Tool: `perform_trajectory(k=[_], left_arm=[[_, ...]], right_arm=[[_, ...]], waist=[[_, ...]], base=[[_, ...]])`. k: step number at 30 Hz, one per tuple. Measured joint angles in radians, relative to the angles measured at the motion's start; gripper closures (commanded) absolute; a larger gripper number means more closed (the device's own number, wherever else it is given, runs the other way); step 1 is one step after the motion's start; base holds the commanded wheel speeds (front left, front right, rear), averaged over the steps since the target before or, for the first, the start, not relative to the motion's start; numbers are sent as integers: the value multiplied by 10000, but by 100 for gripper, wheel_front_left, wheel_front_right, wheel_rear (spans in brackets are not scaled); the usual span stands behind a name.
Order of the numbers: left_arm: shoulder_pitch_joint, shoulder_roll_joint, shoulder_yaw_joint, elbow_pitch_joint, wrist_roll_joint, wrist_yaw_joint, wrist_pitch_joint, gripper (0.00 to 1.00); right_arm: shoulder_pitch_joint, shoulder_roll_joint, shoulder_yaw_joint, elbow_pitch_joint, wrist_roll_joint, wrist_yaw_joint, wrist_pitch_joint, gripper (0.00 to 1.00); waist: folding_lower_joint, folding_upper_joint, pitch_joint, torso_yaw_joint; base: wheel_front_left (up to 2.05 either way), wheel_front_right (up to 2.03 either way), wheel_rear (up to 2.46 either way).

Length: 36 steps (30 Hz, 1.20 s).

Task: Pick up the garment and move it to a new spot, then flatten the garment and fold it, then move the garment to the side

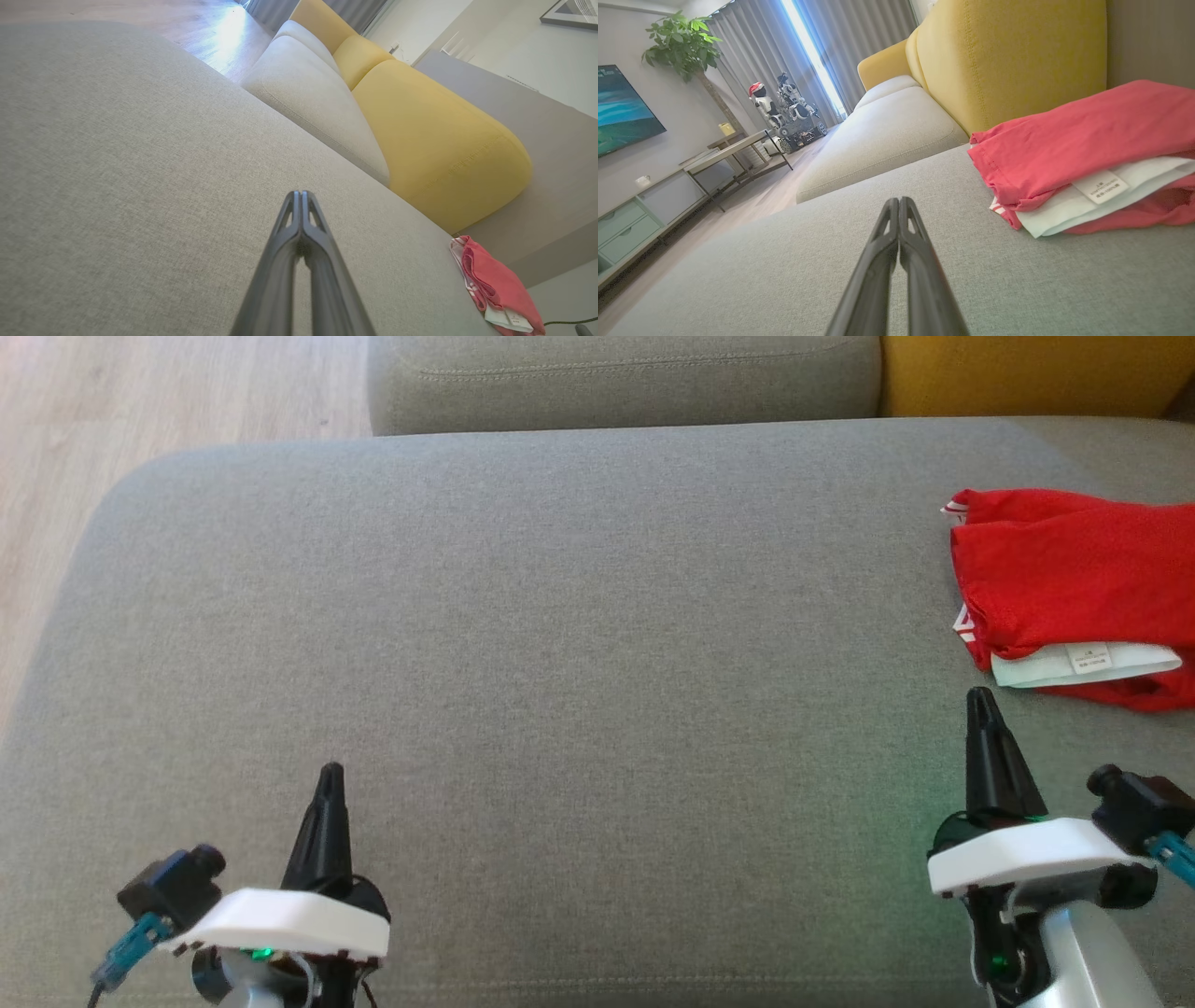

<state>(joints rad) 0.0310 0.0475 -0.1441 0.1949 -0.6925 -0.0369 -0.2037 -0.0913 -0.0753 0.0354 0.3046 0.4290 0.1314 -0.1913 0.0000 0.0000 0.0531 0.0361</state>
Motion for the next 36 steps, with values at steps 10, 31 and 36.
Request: perform_trajectory(k=[10,31,36], left_arm=[[-158,10,230,38,-920,-84,257,100],[-203,42,581,222,-2928,-251,809,100],[-260,46,608,263,-3289,-261,940,100]], right_arm=[[0,17,-151,-10,1131,0,261,100],[2,48,-491,-46,3630,0,880,100],[2,54,-541,-48,4079,0,1057,100]], waist=[[0,0,-48,-35],[0,0,-155,-112],[0,0,-174,-126]], base=[[0,0,0],[0,0,0],[0,0,0]])
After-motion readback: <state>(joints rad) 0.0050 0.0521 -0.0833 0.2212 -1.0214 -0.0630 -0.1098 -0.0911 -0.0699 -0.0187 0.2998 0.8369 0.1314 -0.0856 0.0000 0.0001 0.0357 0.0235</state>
